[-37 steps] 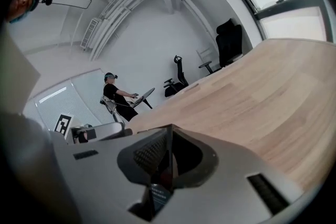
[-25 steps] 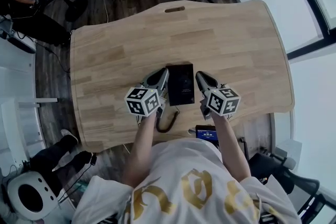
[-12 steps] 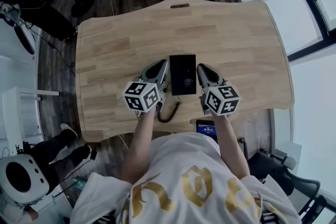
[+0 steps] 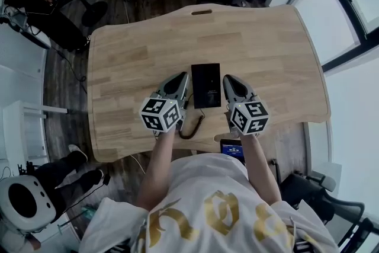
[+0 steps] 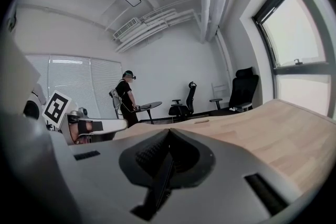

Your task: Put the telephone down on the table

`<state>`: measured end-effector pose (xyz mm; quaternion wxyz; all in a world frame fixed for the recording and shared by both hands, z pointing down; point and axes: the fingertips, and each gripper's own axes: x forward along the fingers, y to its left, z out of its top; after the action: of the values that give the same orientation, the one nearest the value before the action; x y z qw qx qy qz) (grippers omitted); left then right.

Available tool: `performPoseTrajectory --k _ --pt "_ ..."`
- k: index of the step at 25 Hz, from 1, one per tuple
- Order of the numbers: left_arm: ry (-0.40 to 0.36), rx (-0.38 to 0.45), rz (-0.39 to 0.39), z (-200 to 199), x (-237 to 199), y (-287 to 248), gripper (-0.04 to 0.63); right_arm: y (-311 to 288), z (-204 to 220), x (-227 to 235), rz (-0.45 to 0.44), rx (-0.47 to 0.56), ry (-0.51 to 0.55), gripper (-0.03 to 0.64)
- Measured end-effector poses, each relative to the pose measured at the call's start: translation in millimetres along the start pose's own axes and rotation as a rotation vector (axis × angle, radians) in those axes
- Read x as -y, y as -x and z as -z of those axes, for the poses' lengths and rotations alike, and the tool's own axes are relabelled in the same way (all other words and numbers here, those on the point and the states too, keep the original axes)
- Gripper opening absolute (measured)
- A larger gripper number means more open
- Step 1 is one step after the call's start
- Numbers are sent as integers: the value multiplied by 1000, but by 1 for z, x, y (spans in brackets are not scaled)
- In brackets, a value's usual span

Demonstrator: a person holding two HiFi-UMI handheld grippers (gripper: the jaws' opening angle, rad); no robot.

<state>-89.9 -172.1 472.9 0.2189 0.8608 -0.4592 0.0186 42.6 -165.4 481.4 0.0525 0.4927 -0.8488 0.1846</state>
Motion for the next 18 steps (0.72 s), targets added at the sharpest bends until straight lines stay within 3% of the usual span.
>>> performPoseTrajectory --k 18 --pt "-20 -11 -8 2 1 12 12 7 -3 -13 -1 22 18 12"
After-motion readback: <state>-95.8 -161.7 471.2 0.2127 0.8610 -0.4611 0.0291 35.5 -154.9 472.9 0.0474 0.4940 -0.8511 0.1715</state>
